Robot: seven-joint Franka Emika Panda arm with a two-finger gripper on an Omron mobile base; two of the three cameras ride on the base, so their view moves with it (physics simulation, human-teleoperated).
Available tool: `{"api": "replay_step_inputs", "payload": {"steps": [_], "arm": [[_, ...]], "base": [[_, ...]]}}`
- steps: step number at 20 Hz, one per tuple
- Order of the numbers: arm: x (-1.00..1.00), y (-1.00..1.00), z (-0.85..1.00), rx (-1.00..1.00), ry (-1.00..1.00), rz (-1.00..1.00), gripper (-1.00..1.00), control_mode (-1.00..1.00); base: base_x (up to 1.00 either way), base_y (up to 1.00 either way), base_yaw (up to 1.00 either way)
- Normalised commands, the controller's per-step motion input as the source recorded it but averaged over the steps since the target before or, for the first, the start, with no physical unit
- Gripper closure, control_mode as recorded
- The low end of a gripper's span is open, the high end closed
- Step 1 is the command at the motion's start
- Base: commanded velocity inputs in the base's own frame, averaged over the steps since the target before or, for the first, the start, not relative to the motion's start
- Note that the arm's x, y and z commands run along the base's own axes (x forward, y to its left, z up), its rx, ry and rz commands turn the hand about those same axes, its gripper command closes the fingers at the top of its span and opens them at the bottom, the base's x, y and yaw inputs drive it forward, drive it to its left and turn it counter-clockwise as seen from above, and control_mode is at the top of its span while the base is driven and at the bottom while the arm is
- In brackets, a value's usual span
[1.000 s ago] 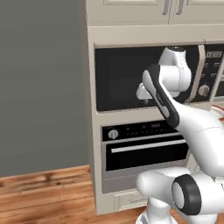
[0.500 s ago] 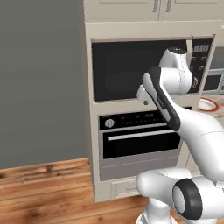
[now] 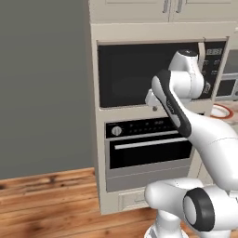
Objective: Take the baked cake out of the oven and place it on the plate for cooling. Then close the oven door.
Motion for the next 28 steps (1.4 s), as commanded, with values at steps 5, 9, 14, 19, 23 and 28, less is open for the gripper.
{"api": "replay_step_inputs", "payload": {"steps": [5,9,14,19,23,28], "arm": [[0.00,0.00,0.00,0.00,0.00,0.00,-1.00,1.00],[0.00,0.00,0.00,0.00,0.00,0.00,-1.00,1.00],[0.00,0.00,0.00,0.00,0.00,0.00,-1.00,1.00],[0.00,0.00,0.00,0.00,0.00,0.00,-1.00,-1.00],[0.03,-0.11,-0.21,0.01,0.01,0.00,-1.00,-1.00],[0.02,-0.82,-0.34,0.24,0.01,-0.01,-1.00,-1.00]], "base": [[0.32,0.33,0.00],[0.39,0.39,0.00],[0.22,0.35,0.00],[0.00,0.01,0.00],[0.00,0.00,0.00],[0.00,0.00,0.00]]}}
